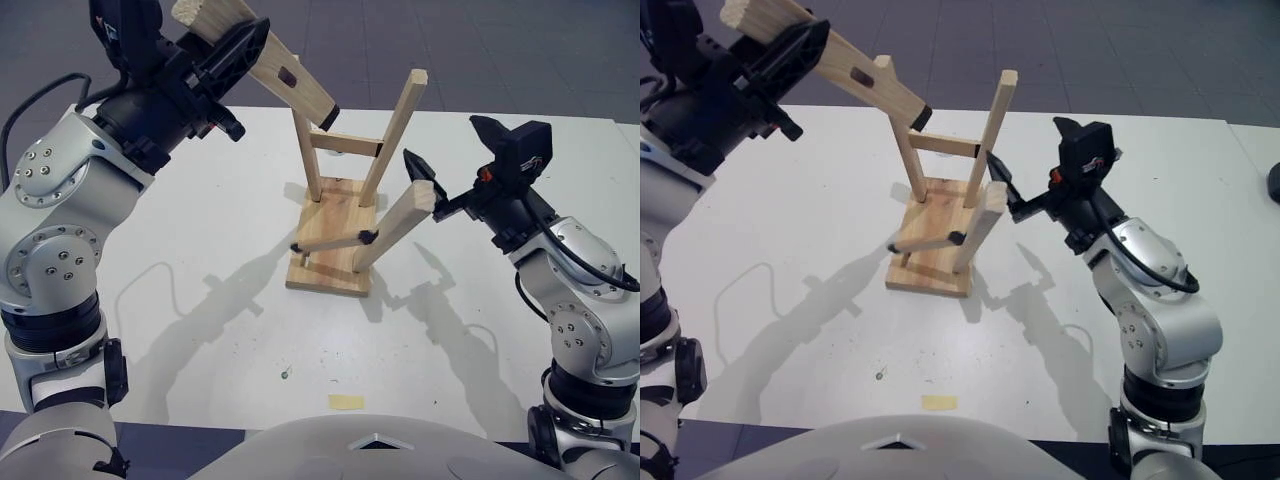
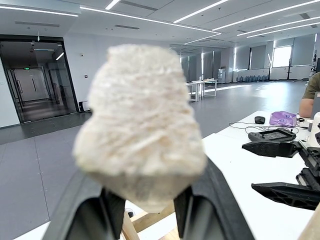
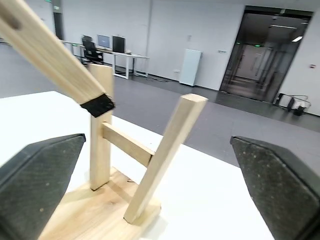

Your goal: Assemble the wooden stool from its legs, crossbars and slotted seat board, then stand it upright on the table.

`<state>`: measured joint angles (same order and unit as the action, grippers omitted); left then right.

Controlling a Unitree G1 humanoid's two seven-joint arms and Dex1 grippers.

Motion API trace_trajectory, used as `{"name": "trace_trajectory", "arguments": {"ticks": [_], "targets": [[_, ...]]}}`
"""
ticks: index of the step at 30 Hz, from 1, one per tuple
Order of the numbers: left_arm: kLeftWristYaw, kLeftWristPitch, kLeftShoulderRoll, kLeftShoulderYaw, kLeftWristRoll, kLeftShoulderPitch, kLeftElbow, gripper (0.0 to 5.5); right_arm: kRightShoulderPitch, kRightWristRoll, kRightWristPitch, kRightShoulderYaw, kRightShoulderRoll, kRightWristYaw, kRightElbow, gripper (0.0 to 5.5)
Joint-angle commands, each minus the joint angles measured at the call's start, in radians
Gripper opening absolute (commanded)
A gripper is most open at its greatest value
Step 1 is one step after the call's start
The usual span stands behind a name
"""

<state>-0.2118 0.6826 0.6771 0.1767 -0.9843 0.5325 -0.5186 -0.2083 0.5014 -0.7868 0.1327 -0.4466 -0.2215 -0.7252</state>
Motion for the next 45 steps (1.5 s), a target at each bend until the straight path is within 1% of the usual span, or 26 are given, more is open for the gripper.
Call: {"name": "trace_trajectory", "arguments": {"ticks": [1, 3, 5, 7, 10, 14, 16, 18, 20, 21, 25, 27, 29, 31, 34, 37, 42, 45], "targets": [[-0.030, 0.027, 0.013, 0.061, -0.016, -0.042, 0.025, 1.02, -0.075, 0.107, 0.036, 0.128, 0.012, -0.044, 0.068, 5.40], [-0.050, 0.040, 0.024, 0.097, -0.033, -0.069, 0.039, 1.02, -0.126, 0.229, 0.039, 0.228, 0.013, -0.075, 0.119, 5.40], [-0.060, 0.050, 0.024, 0.113, -0.040, -0.078, 0.048, 1.02, -0.149, 0.276, 0.046, 0.260, -0.017, -0.109, 0.145, 5.40], [-0.054, 0.058, 0.013, 0.126, -0.057, -0.086, 0.038, 1.02, -0.160, 0.306, 0.042, 0.242, -0.040, -0.146, 0.139, 5.40], [-0.045, 0.071, 0.005, 0.147, -0.084, -0.105, 0.020, 1.02, -0.177, 0.368, 0.028, 0.230, -0.044, -0.153, 0.133, 5.40], [-0.041, 0.087, -0.001, 0.139, -0.092, -0.126, 0.024, 1.02, -0.143, 0.370, 0.041, 0.208, -0.057, -0.155, 0.105, 5.40], [-0.029, 0.097, -0.011, 0.154, -0.143, -0.109, 0.018, 1.02, -0.177, 0.378, 0.047, 0.202, -0.067, -0.152, 0.098, 5.40], [-0.008, 0.103, -0.023, 0.170, -0.228, -0.050, 0.018, 1.02, -0.244, 0.338, 0.071, 0.175, -0.104, -0.169, 0.090, 5.40], [0.023, 0.096, -0.029, 0.173, -0.309, 0.023, 0.017, 1.02, -0.319, 0.201, 0.123, 0.100, -0.154, -0.167, 0.104, 5.40], [0.037, 0.093, -0.029, 0.172, -0.339, 0.053, 0.014, 1.02, -0.352, 0.110, 0.145, 0.055, -0.170, -0.134, 0.126, 5.40], [0.026, 0.103, -0.015, 0.115, -0.361, 0.104, -0.044, 1.02, -0.424, -0.141, 0.217, -0.120, -0.103, -0.002, 0.198, 5.40], [-0.002, 0.112, 0.001, 0.083, -0.336, 0.095, -0.069, 1.02, -0.444, -0.201, 0.237, -0.160, -0.061, 0.035, 0.222, 5.40], [-0.025, 0.113, 0.016, 0.063, -0.307, 0.084, -0.084, 1.02, -0.472, -0.234, 0.235, -0.171, -0.021, 0.065, 0.247, 5.40], [-0.026, 0.104, 0.010, 0.056, -0.296, 0.086, -0.085, 1.02, -0.477, -0.268, 0.228, -0.201, -0.009, 0.059, 0.261, 5.40], [-0.008, 0.082, -0.013, 0.051, -0.275, 0.104, -0.074, 1.02, -0.427, -0.280, 0.194, -0.265, -0.001, 0.018, 0.225, 5.40], [0.029, 0.057, -0.049, 0.052, -0.257, 0.135, -0.044, 1.02, -0.388, -0.283, 0.171, -0.299, 0.015, -0.004, 0.185, 5.40], [0.047, 0.043, -0.106, 0.034, -0.256, 0.167, -0.031, 1.02, -0.372, -0.290, 0.148, -0.308, 0.043, -0.010, 0.177, 5.40], [0.032, 0.051, -0.096, 0.031, -0.226, 0.153, -0.031, 1.02, -0.368, -0.302, 0.147, -0.295, 0.056, -0.005, 0.180, 5.40]]}}
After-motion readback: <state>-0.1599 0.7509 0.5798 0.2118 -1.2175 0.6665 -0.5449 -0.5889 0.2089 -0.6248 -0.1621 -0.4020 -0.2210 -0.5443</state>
